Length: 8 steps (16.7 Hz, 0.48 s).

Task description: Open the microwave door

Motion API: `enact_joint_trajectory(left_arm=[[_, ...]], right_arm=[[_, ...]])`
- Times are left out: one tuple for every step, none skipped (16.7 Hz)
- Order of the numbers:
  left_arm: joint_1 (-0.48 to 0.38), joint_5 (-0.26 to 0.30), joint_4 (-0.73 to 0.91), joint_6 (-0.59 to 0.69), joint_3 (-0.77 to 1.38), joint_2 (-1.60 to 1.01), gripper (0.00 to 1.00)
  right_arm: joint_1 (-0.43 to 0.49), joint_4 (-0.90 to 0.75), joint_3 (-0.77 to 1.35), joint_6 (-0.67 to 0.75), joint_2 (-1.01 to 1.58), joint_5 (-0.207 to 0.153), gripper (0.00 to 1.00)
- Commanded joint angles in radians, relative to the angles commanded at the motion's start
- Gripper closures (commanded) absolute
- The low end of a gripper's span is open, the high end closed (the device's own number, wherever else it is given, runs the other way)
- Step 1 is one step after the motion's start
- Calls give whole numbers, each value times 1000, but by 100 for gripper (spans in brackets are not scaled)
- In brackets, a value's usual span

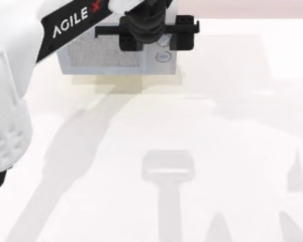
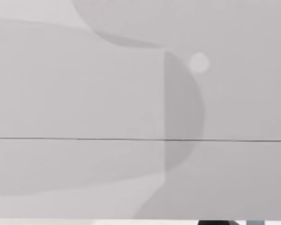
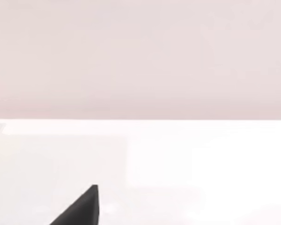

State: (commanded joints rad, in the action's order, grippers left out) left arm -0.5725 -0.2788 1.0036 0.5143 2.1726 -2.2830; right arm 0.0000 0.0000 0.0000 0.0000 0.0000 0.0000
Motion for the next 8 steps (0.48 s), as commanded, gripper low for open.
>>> enact_joint_trajectory(left_arm=[[0,0,0,0,0,0,100],[0,0,0,0,0,0,100],[0,0,0,0,0,0,100],[0,0,0,0,0,0,100],[0,0,0,0,0,0,100],[0,0,0,0,0,0,100],[0,0,0,0,0,0,100],[0,0,0,0,0,0,100]], right_arm=[[0,0,0,0,0,0,0],[0,0,0,0,0,0,0],[0,0,0,0,0,0,0],[0,0,0,0,0,0,0],[0,0,0,0,0,0,0],[0,0,0,0,0,0,0],[0,0,0,0,0,0,0],[0,0,0,0,0,0,0]])
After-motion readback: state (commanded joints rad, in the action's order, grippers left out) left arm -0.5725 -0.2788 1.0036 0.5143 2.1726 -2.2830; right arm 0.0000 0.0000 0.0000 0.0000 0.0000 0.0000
